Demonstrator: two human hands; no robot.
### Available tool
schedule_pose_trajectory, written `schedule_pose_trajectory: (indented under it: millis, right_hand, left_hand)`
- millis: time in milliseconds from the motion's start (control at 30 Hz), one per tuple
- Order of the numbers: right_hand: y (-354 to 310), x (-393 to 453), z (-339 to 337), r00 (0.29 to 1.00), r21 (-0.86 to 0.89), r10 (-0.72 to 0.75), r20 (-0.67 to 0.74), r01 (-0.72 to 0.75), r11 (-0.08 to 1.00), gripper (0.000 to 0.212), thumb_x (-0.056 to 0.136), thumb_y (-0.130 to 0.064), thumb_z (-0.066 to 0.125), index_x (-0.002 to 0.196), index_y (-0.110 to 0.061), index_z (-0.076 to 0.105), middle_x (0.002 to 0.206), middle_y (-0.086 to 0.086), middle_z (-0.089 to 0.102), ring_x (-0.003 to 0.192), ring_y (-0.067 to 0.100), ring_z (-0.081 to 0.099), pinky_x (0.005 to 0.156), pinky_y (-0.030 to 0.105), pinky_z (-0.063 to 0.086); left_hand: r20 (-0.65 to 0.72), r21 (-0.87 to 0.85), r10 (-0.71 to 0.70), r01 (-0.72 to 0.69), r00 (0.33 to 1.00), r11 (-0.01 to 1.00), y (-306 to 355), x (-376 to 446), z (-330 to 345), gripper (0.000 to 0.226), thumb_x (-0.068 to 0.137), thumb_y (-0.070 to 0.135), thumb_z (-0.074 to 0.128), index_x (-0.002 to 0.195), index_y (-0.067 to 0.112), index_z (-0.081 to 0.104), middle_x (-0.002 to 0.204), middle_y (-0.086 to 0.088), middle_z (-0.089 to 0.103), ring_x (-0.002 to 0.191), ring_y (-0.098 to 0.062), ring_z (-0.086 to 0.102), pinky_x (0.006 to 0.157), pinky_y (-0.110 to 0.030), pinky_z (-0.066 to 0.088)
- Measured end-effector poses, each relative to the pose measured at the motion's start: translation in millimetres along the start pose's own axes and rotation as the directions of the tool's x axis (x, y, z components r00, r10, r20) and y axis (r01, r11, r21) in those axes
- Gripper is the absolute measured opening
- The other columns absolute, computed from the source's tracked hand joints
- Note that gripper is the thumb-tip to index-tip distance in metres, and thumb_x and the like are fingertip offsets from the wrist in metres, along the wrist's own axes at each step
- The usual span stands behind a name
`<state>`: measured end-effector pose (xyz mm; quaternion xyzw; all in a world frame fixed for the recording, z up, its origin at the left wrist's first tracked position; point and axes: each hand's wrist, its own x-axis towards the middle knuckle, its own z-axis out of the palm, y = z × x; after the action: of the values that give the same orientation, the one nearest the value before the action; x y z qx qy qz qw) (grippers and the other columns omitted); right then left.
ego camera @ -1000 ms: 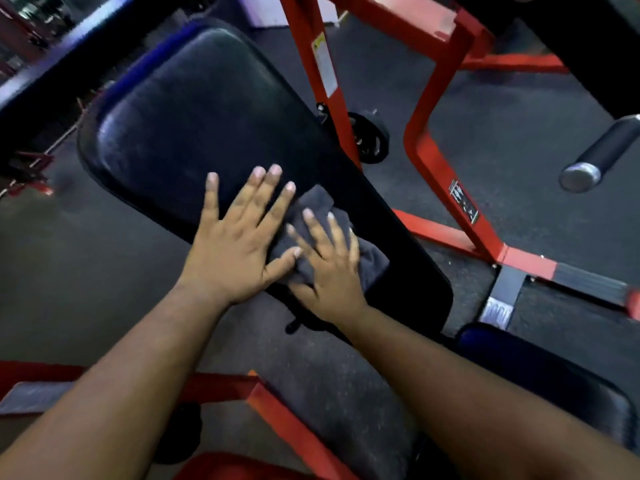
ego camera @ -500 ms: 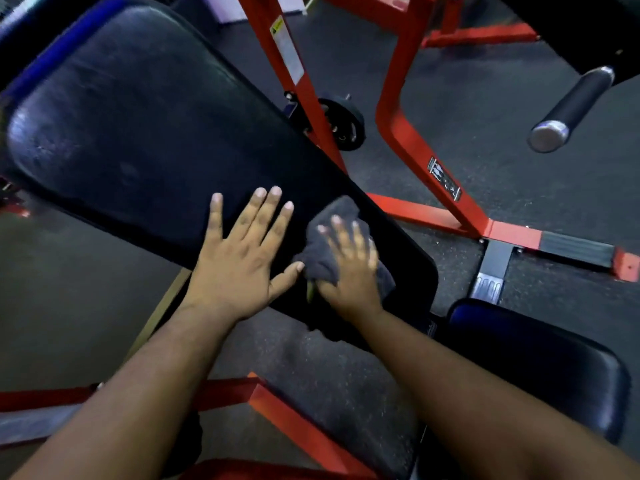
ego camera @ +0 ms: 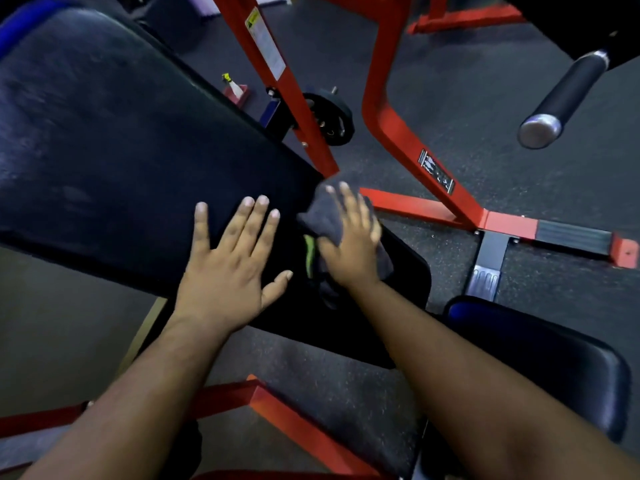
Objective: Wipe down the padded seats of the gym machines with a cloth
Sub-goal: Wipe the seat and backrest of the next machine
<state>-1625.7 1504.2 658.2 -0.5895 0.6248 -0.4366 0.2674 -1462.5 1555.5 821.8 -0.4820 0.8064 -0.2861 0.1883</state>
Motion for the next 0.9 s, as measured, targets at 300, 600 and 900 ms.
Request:
schedule_pose_trajectory:
  millis: [300, 600, 900]
  right_hand:
    - [33, -16, -1, 0.994, -0.033, 0.061, 0.092, -0.059, 0.998, 0.089, 0.078, -0.056, 0.046, 0.162, -0.038, 0.022, 0.171, -0.012, 0.012, 0.157, 0.027, 0.010, 0.118, 0.059, 0.012]
    - [178, -73, -5, 0.809, 0.200, 0.580, 0.093, -0.586, 0.785, 0.098, 0.074, -0.061, 0.032, 0.163, -0.022, 0.018, 0.171, -0.002, 0.017, 0.156, 0.026, 0.018, 0.123, 0.052, 0.020]
    - [131, -174, 20, 0.686, 0.237, 0.716, 0.128, -0.723, 0.650, 0.082, 0.093, -0.044, 0.049, 0.159, -0.042, 0.001, 0.172, 0.004, 0.009, 0.157, 0.027, 0.012, 0.118, 0.062, 0.025]
  left_hand:
    - [0.002, -0.058, 0.147, -0.147, 0.989, 0.987, 63, 22, 18, 0.084, 0.098, 0.063, 0.028, 0.162, 0.009, 0.021, 0.171, -0.012, 0.013, 0.159, -0.025, 0.010, 0.120, -0.072, 0.003]
    - [0.041, 0.014, 0.218, -0.219, 0.975, 0.976, 98, 14, 47, 0.079, 0.103, 0.064, 0.015, 0.164, 0.013, 0.015, 0.171, -0.015, 0.004, 0.159, -0.029, 0.001, 0.120, -0.072, -0.005]
    - [0.019, 0.036, 0.146, -0.146, 0.989, 0.989, 87, -3, 39, 0.077, 0.102, 0.063, 0.022, 0.163, 0.015, 0.022, 0.172, -0.014, 0.008, 0.159, -0.027, 0.005, 0.119, -0.071, -0.012]
